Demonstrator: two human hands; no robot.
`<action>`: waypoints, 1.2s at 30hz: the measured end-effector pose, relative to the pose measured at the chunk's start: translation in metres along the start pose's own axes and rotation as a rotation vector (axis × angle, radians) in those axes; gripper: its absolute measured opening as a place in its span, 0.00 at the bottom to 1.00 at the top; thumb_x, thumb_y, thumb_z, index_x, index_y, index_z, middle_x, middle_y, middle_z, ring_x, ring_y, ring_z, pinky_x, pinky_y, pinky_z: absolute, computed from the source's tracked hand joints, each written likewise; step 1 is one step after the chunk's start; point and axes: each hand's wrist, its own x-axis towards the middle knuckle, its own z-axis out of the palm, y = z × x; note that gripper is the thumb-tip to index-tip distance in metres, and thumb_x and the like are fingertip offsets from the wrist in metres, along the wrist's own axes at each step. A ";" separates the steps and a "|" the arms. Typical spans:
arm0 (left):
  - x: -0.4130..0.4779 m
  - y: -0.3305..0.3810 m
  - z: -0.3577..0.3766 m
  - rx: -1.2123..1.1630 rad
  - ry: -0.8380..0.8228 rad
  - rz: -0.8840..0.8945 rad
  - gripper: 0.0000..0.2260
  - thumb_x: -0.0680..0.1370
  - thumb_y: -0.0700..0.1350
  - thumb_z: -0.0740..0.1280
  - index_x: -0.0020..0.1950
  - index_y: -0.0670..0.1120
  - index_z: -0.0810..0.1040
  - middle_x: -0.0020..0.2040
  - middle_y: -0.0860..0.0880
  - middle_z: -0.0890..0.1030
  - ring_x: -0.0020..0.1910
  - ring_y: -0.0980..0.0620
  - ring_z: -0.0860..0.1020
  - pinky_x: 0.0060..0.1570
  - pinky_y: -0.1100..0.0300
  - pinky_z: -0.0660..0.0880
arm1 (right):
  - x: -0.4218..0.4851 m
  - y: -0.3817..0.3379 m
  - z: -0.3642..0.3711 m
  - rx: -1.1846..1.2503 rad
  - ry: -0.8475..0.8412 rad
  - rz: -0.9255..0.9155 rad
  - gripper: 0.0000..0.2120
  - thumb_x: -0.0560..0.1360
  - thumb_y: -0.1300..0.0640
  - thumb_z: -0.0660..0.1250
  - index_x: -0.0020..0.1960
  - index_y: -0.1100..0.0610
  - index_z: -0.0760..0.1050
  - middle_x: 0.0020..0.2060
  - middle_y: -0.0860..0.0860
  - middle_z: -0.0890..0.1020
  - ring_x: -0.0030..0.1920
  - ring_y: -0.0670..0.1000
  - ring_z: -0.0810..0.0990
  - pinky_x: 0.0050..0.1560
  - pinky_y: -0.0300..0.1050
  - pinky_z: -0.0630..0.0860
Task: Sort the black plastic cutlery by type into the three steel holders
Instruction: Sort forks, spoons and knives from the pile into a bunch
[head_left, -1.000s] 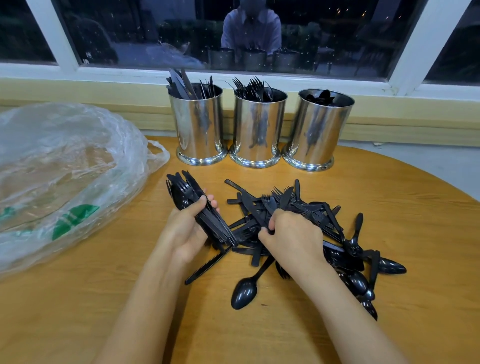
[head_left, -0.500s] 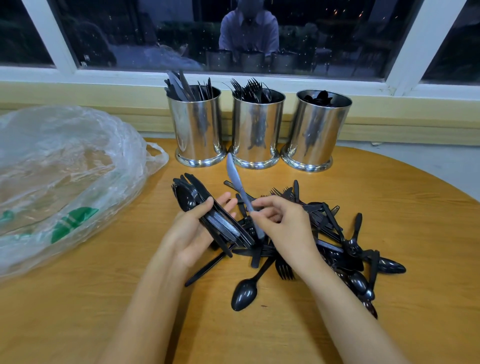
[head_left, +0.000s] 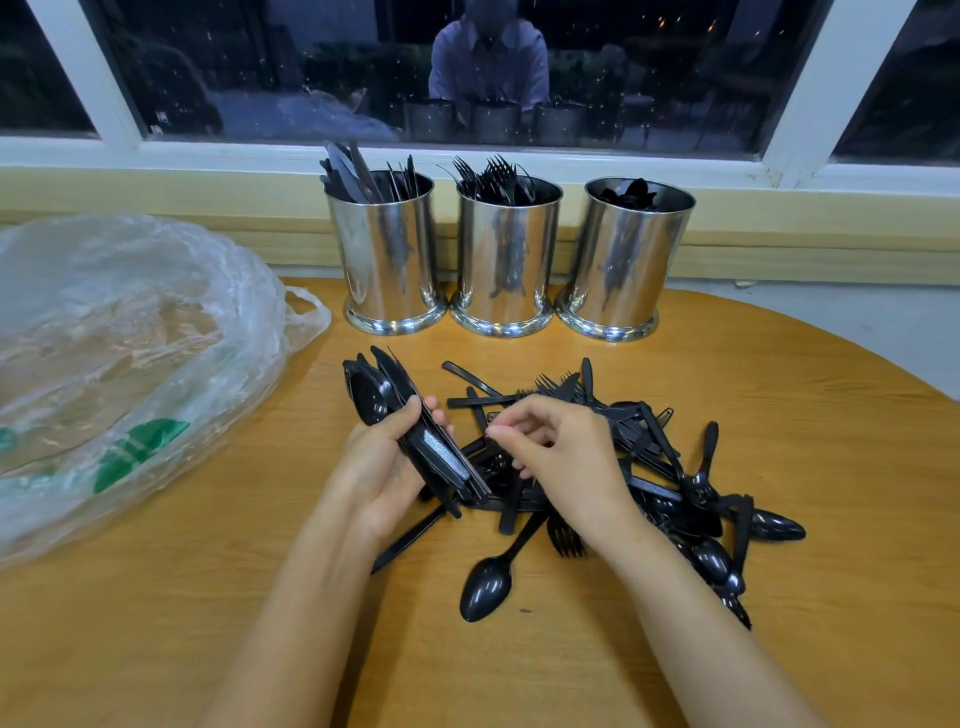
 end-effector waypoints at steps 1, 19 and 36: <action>0.000 0.000 -0.001 -0.008 -0.009 -0.005 0.04 0.81 0.37 0.61 0.49 0.42 0.74 0.38 0.48 0.78 0.36 0.53 0.77 0.46 0.54 0.75 | 0.002 0.000 -0.005 -0.013 0.030 0.004 0.06 0.74 0.57 0.71 0.41 0.47 0.79 0.35 0.45 0.81 0.36 0.45 0.80 0.37 0.38 0.80; -0.003 0.003 0.002 0.004 0.024 0.004 0.06 0.81 0.34 0.61 0.51 0.41 0.77 0.38 0.47 0.81 0.41 0.51 0.79 0.48 0.53 0.76 | 0.010 0.023 -0.021 -0.667 -0.050 0.016 0.10 0.76 0.52 0.69 0.57 0.51 0.78 0.47 0.44 0.72 0.48 0.47 0.74 0.45 0.40 0.71; -0.004 0.003 0.002 0.015 0.044 -0.015 0.07 0.80 0.35 0.62 0.48 0.40 0.79 0.37 0.46 0.82 0.38 0.52 0.81 0.48 0.53 0.76 | 0.008 -0.003 -0.032 0.281 0.548 -0.201 0.08 0.79 0.64 0.65 0.53 0.53 0.76 0.44 0.46 0.82 0.42 0.48 0.84 0.47 0.39 0.78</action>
